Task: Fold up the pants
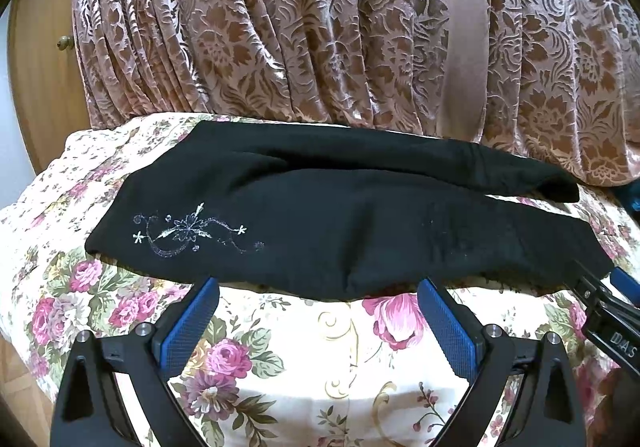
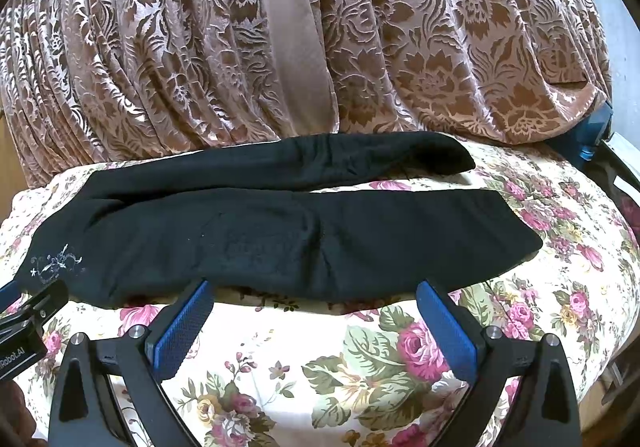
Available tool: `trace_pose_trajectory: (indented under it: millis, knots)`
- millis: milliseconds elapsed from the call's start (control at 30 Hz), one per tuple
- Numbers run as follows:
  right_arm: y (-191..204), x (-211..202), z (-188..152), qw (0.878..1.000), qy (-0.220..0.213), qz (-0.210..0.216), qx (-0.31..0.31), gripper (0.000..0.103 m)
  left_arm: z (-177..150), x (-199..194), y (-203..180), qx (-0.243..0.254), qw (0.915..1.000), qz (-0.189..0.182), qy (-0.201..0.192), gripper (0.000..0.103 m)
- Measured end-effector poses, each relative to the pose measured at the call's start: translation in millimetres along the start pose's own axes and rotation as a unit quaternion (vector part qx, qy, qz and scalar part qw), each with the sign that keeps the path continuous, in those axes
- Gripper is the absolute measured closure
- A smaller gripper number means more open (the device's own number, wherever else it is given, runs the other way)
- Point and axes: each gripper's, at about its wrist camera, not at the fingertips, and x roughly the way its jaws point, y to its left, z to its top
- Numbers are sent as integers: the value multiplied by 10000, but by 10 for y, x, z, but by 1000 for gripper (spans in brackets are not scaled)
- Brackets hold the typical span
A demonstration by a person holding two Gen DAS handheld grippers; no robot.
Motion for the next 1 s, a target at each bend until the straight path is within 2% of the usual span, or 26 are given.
trace_pose_trajectory:
  millis: [1000]
  knots:
    - [-12,32,-17,10000,28,-8,2,0,-22,53,21,-54,9998,-23,169,3]
